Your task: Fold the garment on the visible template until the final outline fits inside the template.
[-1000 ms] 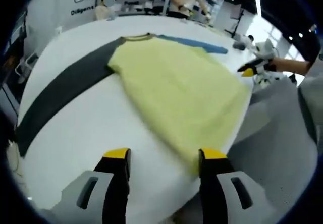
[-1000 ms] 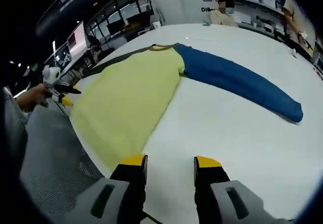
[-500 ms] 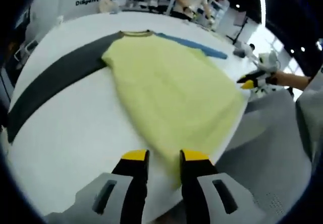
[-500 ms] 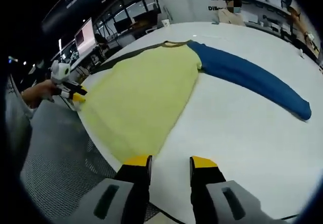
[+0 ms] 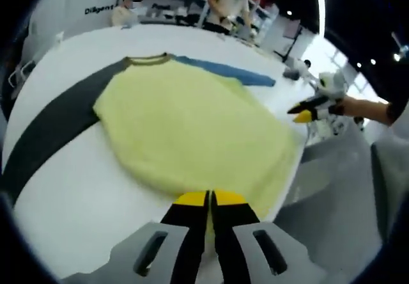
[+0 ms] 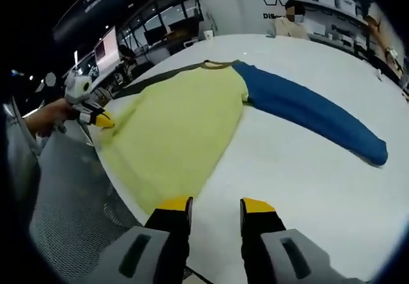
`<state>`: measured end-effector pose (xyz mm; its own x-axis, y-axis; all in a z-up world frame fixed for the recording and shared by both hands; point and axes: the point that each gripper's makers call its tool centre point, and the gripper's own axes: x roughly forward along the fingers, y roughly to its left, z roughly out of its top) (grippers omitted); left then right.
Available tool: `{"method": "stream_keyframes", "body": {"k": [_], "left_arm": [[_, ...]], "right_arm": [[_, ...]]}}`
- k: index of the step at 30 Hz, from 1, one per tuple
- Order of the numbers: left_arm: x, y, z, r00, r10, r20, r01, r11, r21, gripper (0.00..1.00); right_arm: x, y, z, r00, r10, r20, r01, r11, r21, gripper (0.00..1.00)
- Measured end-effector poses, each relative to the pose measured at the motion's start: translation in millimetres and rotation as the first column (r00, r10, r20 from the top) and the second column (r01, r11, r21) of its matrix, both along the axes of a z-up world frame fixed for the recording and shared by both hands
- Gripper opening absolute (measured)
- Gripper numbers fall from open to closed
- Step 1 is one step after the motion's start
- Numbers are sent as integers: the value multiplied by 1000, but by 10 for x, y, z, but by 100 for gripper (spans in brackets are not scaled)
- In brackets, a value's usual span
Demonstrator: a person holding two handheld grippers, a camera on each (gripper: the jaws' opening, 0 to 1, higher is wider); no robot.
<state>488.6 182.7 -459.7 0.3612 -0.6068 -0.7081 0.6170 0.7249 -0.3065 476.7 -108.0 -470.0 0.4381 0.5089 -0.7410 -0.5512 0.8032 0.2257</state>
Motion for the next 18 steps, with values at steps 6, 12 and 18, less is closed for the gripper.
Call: {"method": "stream_keyframes", "body": {"k": [6,12,18], "left_arm": [[117,-428,-104,998,-61,21,62,996,-58,18],[34,-452,-124,992,-110,55,110,994,4,26],[-32,-162,-157,995,-64,77,59,996,69,26]], "right_arm": [[-38,59,68,1000,5,-5,-5,1000,13,25],[-54,47,63,1000,0,-6,0,1000,16,26],[-56,28,47,1000,-5,-6,5,1000,19,26]]}}
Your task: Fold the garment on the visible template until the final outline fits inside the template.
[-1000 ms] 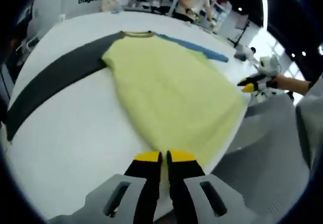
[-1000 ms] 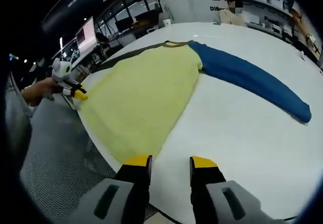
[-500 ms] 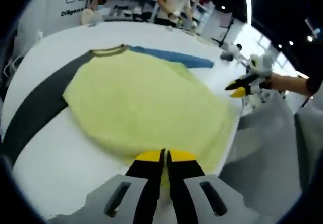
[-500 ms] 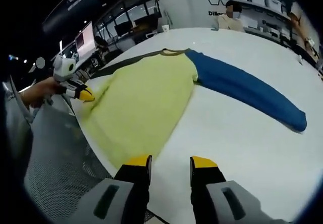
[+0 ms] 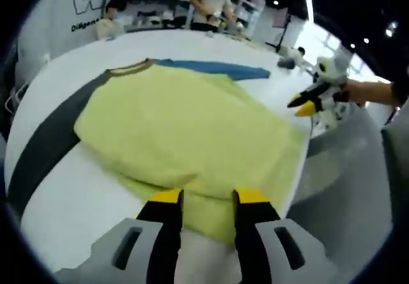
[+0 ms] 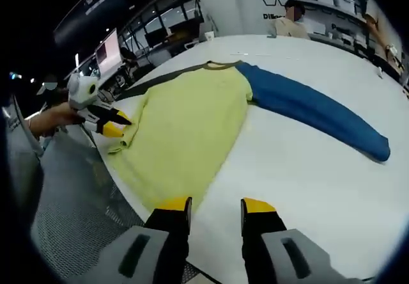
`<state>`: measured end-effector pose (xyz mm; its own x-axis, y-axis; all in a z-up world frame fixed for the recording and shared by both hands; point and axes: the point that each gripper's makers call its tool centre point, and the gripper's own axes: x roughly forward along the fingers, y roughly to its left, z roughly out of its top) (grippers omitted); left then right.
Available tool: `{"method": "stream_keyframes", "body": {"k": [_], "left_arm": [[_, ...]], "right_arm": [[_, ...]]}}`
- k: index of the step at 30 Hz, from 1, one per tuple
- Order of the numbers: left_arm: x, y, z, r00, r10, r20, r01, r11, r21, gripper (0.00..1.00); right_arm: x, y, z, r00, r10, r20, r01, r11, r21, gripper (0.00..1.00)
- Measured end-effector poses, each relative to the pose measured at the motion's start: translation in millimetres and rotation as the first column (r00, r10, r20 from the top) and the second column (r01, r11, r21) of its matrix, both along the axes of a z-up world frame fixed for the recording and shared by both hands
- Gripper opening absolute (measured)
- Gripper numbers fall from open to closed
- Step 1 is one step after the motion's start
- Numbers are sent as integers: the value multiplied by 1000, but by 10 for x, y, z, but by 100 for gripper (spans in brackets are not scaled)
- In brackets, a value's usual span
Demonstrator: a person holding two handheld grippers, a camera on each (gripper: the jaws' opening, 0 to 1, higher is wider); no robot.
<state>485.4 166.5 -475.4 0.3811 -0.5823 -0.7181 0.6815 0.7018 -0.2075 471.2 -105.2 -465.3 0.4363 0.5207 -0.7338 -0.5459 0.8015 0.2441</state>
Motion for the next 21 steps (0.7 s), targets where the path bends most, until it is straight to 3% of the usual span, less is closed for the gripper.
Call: {"method": "stream_keyframes", "body": {"k": [3,7,8,10,11,14,15,18,21], "left_arm": [[-64,28,-31,991,-122,50,118,989,84,29],[-158,-153,-10,953,-278,122,254,950,184,34],[-153,-211,-12,930,-339,144,304,928,216,35],[-163,-273,-23,918,-370,146,330,913,239,34],[-130,-307,-56,926,-351,140,313,920,234,32],[-66,-349,-118,929,-345,131,313,924,218,28],[-58,-358,-111,932,-340,126,309,927,211,26],[-32,-380,-46,936,-322,141,295,938,180,7],[-29,-305,42,935,-325,142,299,938,175,5]], "right_arm": [[-13,15,-7,1000,-2,-3,2,1000,3,26],[-24,45,6,1000,-2,-4,2,1000,3,26],[-23,47,10,1000,-5,-3,5,1000,5,26],[-19,36,9,1000,-10,-2,10,1000,7,26],[-20,27,6,1000,-10,-2,10,1000,5,26],[-22,-4,-3,1000,-18,-3,18,1000,2,26],[-24,-7,0,1000,-21,-3,21,1000,1,25],[-26,-30,11,1000,-22,-1,22,1000,-1,25],[-34,-20,18,1000,-17,3,17,1000,-3,25]]}}
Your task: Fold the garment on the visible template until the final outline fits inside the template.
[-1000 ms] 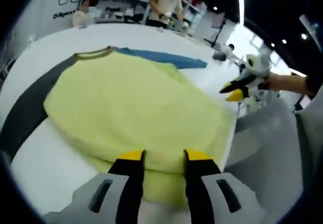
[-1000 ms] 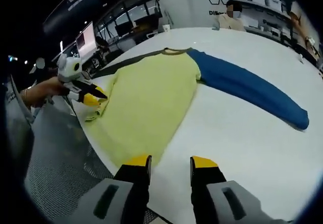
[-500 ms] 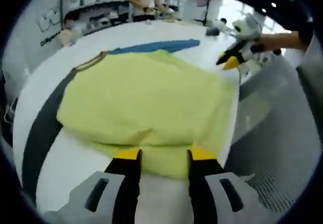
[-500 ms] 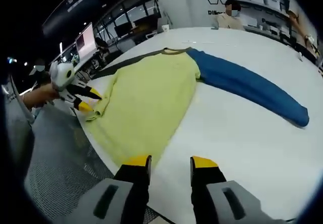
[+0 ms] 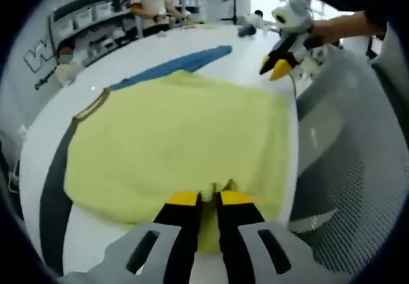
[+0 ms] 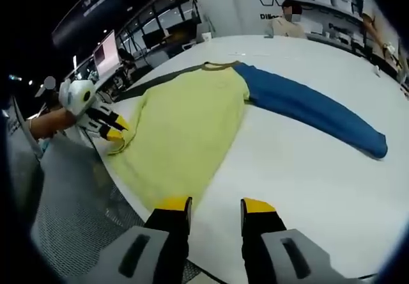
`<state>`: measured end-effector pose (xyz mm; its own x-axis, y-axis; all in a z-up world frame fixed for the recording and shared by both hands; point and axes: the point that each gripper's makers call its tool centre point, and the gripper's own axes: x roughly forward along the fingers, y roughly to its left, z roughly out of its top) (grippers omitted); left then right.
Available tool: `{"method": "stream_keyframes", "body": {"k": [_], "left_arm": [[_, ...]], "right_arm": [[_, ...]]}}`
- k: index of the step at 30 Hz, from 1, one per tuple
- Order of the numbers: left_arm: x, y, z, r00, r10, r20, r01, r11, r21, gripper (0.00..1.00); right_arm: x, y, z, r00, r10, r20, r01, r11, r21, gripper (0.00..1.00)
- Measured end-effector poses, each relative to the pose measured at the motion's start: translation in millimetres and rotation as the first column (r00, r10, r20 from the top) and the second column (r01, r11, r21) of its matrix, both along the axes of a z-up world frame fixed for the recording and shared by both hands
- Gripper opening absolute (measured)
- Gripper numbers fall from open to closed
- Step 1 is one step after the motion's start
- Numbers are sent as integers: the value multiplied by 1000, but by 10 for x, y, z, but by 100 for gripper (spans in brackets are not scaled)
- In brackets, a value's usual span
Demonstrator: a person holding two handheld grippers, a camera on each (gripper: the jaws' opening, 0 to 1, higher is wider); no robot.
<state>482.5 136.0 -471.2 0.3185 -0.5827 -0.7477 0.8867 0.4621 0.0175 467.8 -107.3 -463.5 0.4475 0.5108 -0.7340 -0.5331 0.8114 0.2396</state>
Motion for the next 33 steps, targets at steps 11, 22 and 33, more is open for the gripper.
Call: {"method": "stream_keyframes", "body": {"k": [11,22,33], "left_arm": [[-338,610,228,996,-67,54,61,992,109,2],[-446,1263,-78,993,102,-59,-94,988,124,2],[-484,1325,-180,989,133,-60,-125,984,123,2]], "right_arm": [[32,158,-33,999,46,-4,-46,999,19,25],[15,240,-29,996,92,-9,-92,996,8,26],[-151,322,-101,992,116,-42,-117,993,-26,25]]}}
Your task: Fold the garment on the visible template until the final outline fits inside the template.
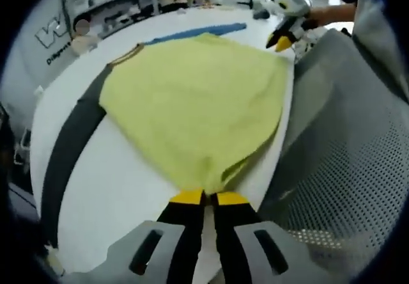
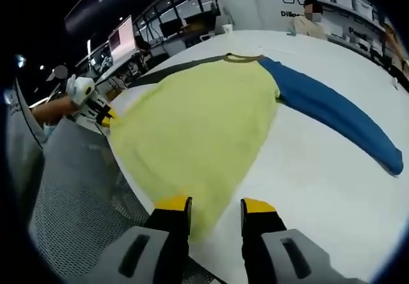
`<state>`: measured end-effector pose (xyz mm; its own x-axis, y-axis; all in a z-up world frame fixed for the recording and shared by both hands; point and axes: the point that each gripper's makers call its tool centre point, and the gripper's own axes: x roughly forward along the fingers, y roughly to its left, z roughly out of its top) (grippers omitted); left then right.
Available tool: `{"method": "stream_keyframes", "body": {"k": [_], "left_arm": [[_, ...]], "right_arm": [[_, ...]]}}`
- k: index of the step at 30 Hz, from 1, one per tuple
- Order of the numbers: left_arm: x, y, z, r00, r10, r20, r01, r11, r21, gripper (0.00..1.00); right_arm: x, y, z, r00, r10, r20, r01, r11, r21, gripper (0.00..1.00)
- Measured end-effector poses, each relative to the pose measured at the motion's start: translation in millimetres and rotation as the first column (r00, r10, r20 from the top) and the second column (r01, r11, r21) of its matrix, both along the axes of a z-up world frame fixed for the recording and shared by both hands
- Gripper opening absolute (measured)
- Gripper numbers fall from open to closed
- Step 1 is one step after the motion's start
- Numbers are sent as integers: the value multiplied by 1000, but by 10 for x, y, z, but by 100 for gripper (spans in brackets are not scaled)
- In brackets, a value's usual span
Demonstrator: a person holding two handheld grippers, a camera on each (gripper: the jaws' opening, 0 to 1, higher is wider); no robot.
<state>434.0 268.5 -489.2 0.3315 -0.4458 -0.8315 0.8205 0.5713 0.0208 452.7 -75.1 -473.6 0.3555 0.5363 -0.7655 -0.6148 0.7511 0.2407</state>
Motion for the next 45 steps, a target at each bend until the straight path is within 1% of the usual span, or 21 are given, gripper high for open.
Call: {"method": "stream_keyframes", "body": {"k": [2,4,6,8,9,10,16,18,20,22,25,27,30,33,36,39,40,42,43,44,45], "left_arm": [[-31,6,12,1000,12,3,-12,1000,-7,3],[-51,-11,16,999,38,10,-38,999,-27,4],[-49,3,15,998,58,17,-57,998,-40,4],[-91,-18,29,998,56,21,-55,997,-46,5],[-92,-24,28,998,56,21,-55,997,-47,5],[-99,-24,22,998,56,18,-55,997,-45,5],[-82,-8,28,998,63,18,-62,997,-42,4],[-68,-10,22,997,69,20,-68,996,-51,4],[-55,-2,17,996,90,15,-89,994,-63,3],[-64,-3,35,996,87,21,-86,995,-50,3],[-52,37,85,997,65,51,-65,998,-17,2],[-61,31,131,997,58,60,-57,998,-23,2],[-71,20,156,997,60,57,-59,998,-31,2],[-119,35,40,997,74,12,-74,997,-5,2],[-146,11,49,998,68,2,-68,998,3,3],[-184,80,66,989,143,-37,-145,989,-32,5],[-219,143,49,985,162,-53,-163,987,-16,5],[-287,339,6,983,175,-52,-173,984,46,0],[-225,381,40,973,230,-22,-230,973,11,0],[-261,405,37,974,222,-38,-222,975,19,0],[-253,469,40,968,249,-43,-249,969,3,0]], "right_arm": [[-30,-25,-28,1000,3,-6,-3,1000,-22,19],[-42,-87,-78,1000,-3,-8,3,998,-56,6],[-89,-119,-123,999,-5,-38,2,997,-74,0],[-122,-128,-148,998,-13,-60,9,998,-67,1],[-117,-102,-119,999,-13,-52,10,999,-53,2],[-155,-91,-116,997,-18,-77,14,998,-54,2],[-202,-23,-95,995,-23,-94,19,999,-43,7],[-232,11,-92,995,-13,-100,8,999,-50,1],[-249,11,-83,996,5,-94,-13,996,-83,0],[-278,76,-24,994,32,-103,-39,997,-72,0],[-233,53,75,996,18,-93,-23,999,-48,0],[-219,68,169,996,10,-88,-14,999,-40,0],[-209,13,151,996,4,-94,-8,999,-41,0],[-231,-44,10,994,23,-109,-31,997,-74,0],[-237,-70,-29,994,21,-111,-31,996,-89,0],[-247,-109,-34,995,14,-97,-26,992,-120,0],[-248,-126,-37,996,12,-92,-24,992,-125,0],[-261,-184,-51,995,4,-98,-16,993,-118,0],[-255,-206,-41,996,-1,-93,-10,993,-116,0],[-230,-240,-30,997,-7,-82,-3,993,-116,0],[-205,-261,-15,997,-15,-72,6,993,-114,0]]}}
